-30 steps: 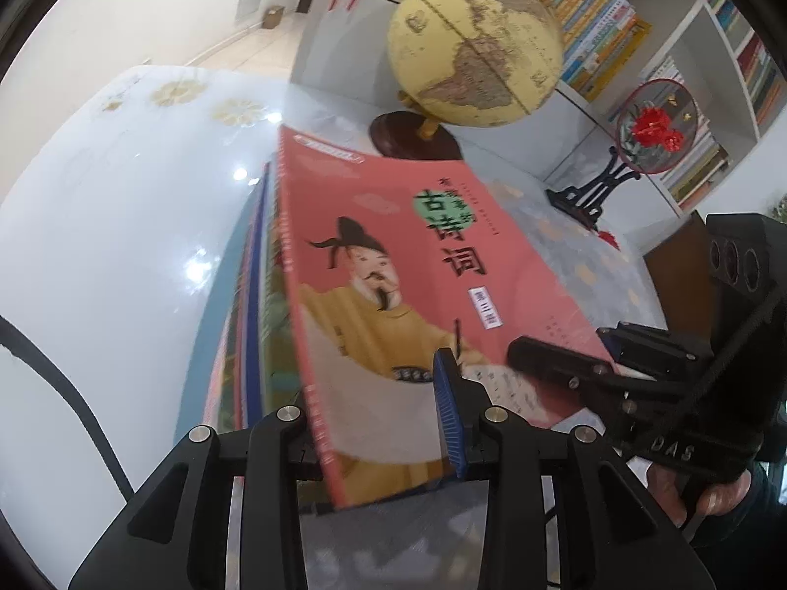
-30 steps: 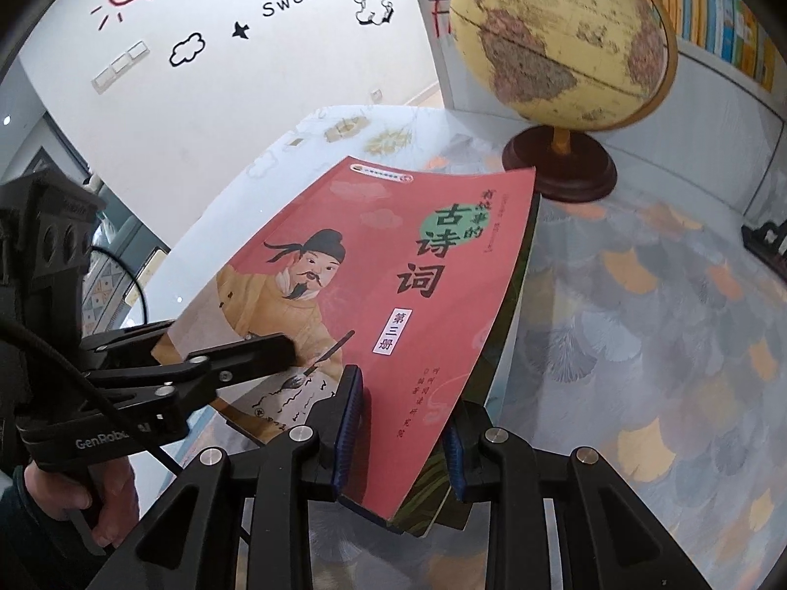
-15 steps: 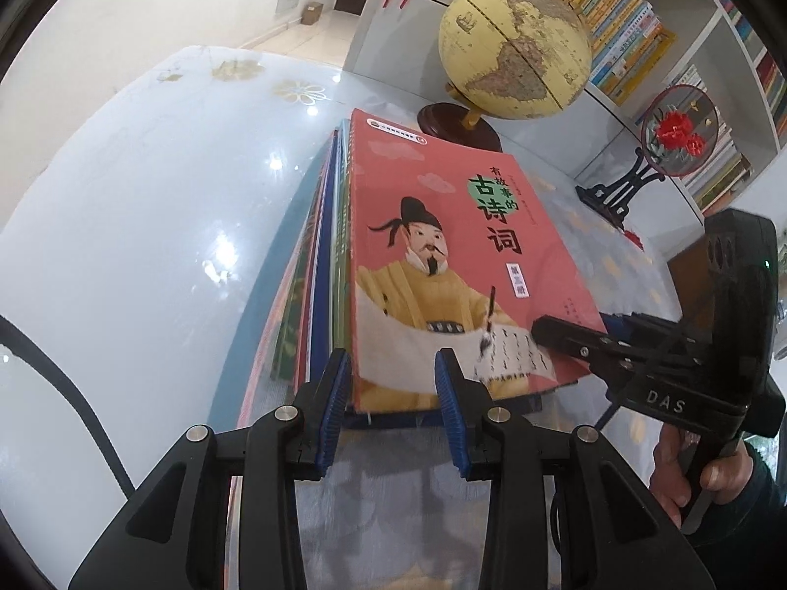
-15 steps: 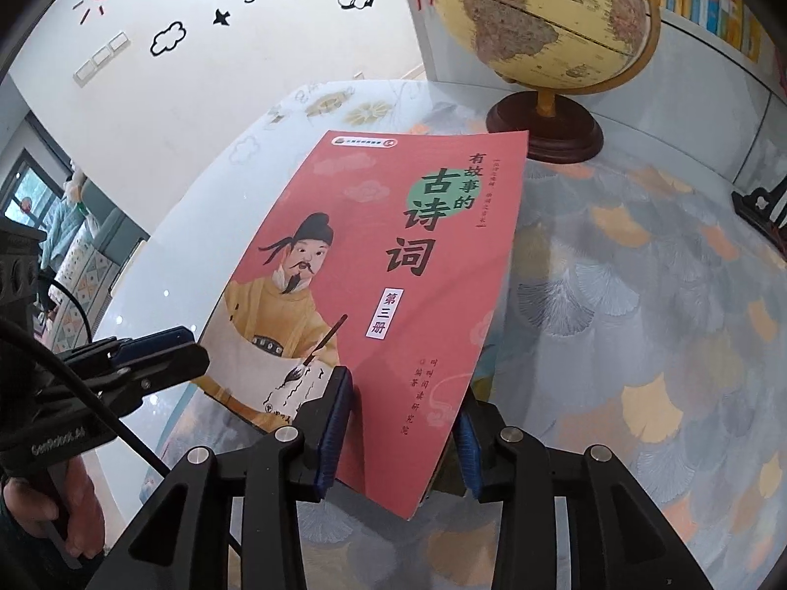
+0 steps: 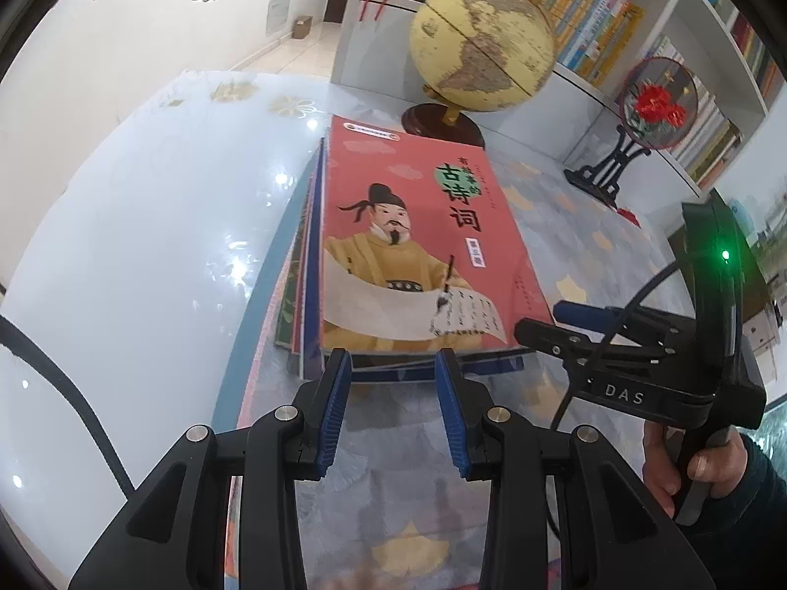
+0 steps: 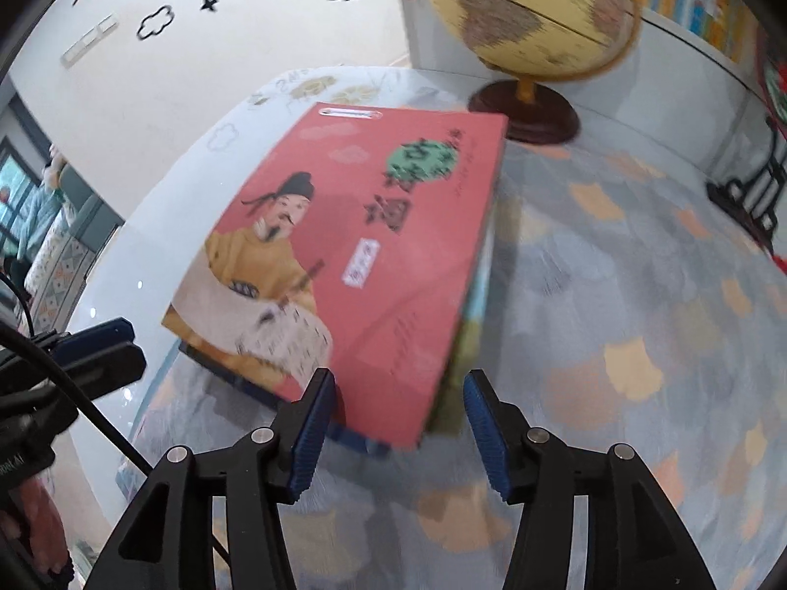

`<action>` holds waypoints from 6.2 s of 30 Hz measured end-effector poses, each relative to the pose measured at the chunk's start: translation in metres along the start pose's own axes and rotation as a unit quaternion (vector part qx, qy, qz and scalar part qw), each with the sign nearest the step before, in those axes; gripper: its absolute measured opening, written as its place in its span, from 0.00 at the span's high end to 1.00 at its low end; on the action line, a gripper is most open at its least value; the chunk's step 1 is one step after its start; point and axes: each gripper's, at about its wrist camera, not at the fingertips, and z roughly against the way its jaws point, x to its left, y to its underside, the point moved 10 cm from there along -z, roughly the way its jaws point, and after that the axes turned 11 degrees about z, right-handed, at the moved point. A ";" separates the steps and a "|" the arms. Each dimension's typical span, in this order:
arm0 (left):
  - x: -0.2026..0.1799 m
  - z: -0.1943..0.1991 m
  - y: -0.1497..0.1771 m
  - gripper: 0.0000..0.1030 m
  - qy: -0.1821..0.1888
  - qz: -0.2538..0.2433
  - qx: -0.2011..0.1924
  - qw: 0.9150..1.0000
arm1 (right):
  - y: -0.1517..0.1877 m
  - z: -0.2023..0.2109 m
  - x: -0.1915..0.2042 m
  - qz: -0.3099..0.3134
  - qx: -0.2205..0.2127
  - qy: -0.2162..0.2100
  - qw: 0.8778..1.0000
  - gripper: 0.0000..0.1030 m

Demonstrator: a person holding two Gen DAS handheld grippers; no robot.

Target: Organize books

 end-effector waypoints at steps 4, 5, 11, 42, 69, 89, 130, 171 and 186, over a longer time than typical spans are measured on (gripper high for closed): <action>-0.012 0.002 0.005 0.68 0.000 -0.013 0.001 1.000 | 0.020 0.014 -0.013 -0.038 -0.008 0.005 0.999 0.49; -0.016 0.003 0.006 0.68 0.001 -0.015 0.000 1.000 | 0.024 0.018 -0.016 -0.046 -0.010 0.007 0.999 0.49; -0.052 0.018 0.015 0.68 0.007 -0.029 -0.018 0.999 | 0.044 0.052 -0.038 -0.093 -0.033 -0.001 0.995 0.49; -0.271 0.148 0.116 0.15 -0.002 -0.114 -0.170 0.979 | 0.187 0.292 -0.136 -0.189 -0.146 0.134 0.962 0.29; -0.200 0.117 0.029 0.01 -0.068 -0.115 -0.133 0.982 | 0.116 0.260 -0.104 -0.200 -0.104 0.194 0.955 0.29; -0.168 0.058 -0.044 0.01 -0.098 -0.129 -0.110 0.981 | 0.048 0.206 -0.114 -0.219 -0.100 0.215 0.946 0.29; -0.174 0.045 -0.071 0.01 -0.086 -0.119 -0.128 0.981 | 0.038 0.203 -0.147 -0.251 -0.095 0.247 0.931 0.28; -0.175 0.042 -0.069 0.01 -0.069 -0.117 -0.120 0.984 | 0.024 0.213 -0.133 -0.222 -0.101 0.263 0.933 0.27; -0.171 0.038 -0.067 0.01 -0.064 -0.115 -0.111 0.985 | 0.021 0.212 -0.128 -0.210 -0.097 0.270 0.935 0.27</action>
